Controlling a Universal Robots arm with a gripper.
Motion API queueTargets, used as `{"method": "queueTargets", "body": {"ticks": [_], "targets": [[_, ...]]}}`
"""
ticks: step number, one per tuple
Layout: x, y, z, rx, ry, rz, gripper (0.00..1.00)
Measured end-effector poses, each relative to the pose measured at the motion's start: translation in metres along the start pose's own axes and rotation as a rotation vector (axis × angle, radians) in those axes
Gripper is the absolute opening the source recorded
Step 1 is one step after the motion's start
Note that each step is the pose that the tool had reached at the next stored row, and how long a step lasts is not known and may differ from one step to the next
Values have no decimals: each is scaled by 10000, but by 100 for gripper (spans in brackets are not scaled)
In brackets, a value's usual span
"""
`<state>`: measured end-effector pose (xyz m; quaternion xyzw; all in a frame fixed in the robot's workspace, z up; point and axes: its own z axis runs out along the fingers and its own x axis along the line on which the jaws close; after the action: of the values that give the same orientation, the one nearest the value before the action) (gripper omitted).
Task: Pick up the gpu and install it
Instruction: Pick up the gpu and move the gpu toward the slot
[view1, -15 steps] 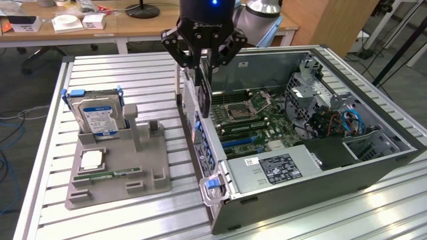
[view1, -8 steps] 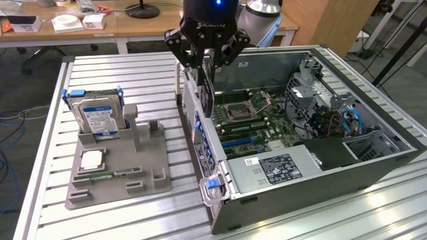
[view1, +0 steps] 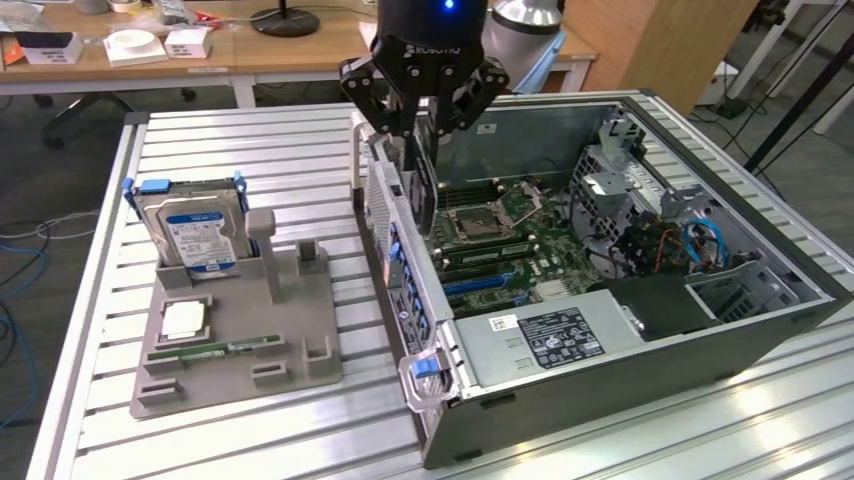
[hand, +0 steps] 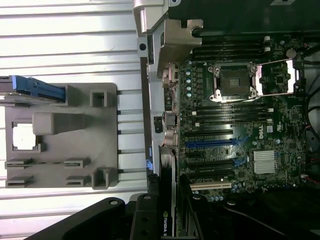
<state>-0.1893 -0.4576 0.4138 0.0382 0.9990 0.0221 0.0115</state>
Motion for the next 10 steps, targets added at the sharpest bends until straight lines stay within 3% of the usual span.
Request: {"method": "queueTargets", "body": {"ticks": [10], "targets": [[-106,8,3,-1,0,0,26]]}}
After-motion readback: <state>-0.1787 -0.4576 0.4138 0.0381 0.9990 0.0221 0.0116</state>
